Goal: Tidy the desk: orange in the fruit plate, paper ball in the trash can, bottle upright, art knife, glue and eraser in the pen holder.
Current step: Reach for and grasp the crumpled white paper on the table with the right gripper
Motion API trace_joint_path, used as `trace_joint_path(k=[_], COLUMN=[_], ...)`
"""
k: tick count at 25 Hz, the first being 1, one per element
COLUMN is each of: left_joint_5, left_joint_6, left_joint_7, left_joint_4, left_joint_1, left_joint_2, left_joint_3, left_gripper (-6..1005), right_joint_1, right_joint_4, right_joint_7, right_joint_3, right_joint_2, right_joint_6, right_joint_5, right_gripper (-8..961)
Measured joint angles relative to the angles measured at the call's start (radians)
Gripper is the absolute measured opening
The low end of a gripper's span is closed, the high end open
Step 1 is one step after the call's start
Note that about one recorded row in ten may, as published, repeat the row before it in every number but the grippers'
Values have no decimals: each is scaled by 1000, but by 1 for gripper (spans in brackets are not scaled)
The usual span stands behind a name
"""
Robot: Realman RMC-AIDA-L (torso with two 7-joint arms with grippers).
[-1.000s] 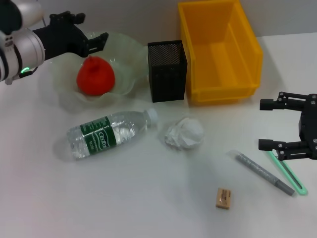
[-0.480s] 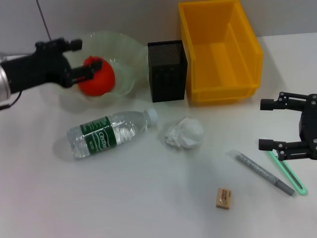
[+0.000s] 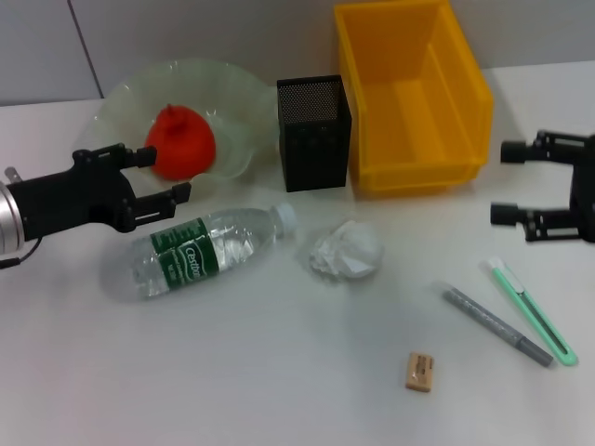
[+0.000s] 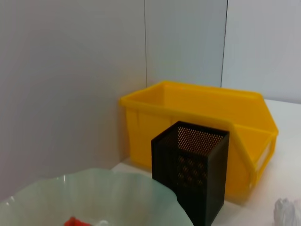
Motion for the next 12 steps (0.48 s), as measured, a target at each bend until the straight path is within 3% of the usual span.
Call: trace_joint_path(k=[2, 6, 12], left_joint_5=[-3, -3, 3], left_joint_6=[0, 0, -11], left_joint_7=[9, 10, 15], left_joint_4=[0, 0, -1], left_joint_1=[3, 3, -14], left_joint_2=[-3, -3, -18], left_joint_3=[-1, -1, 8], left_gripper=[722, 721, 721], right_joint_1=[11, 39, 201], right_joint_4=[-106, -186, -162], right_joint_7=[130, 284, 512], right_joint_3=[-33, -96, -217], right_joint_2=[20, 24, -21], right_joint_6=[55, 117, 135], right_joint_5=[-20, -67, -248], right_gripper=[826, 826, 826])
